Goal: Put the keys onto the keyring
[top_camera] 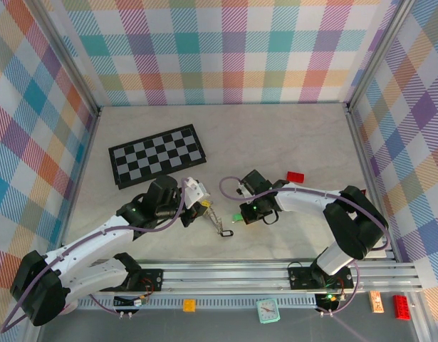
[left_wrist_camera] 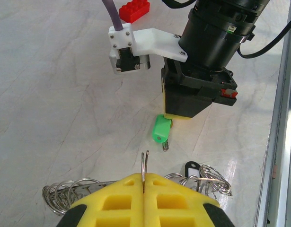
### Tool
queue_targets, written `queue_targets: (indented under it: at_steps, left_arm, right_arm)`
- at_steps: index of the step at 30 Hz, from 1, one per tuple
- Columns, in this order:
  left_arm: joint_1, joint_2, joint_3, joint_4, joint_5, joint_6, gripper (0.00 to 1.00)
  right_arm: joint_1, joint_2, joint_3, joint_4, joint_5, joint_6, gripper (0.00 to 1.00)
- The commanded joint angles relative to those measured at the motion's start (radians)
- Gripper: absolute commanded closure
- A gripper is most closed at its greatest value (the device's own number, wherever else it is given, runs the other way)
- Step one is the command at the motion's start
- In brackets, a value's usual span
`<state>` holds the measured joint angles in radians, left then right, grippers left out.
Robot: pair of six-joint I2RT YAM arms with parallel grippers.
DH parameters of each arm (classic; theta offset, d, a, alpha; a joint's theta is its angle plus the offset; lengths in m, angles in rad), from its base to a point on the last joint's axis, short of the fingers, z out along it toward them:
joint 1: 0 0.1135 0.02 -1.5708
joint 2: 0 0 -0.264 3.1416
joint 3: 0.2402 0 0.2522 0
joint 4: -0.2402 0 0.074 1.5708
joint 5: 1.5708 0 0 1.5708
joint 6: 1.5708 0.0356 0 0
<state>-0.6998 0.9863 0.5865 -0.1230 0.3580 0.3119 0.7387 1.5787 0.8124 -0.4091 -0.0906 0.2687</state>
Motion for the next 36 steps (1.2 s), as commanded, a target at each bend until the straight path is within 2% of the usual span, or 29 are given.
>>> queue_targets:
  at_steps: [1,6,9,11,36]
  left_arm:
    - [-0.008,-0.015,0.029,0.006,0.007,0.019,1.00]
    - [-0.009,-0.012,0.030,0.006,0.007,0.018,1.00]
    - [-0.009,-0.012,0.030,0.008,0.007,0.018,1.00]
    - [-0.009,-0.011,0.030,0.008,0.007,0.017,1.00]
    - [-0.010,-0.010,0.030,0.005,0.005,0.018,1.00]
  right_arm:
    - [-0.009,0.010,0.011,-0.012,0.000,-0.008,1.00]
    - [-0.009,0.019,0.013,-0.005,-0.007,-0.003,0.98]
    - [-0.009,0.019,0.014,-0.007,-0.008,-0.004,0.88]
    - [-0.009,0.020,0.016,-0.011,-0.003,-0.004,0.84]
    - [-0.009,0.012,0.032,-0.029,0.022,-0.003,0.85]
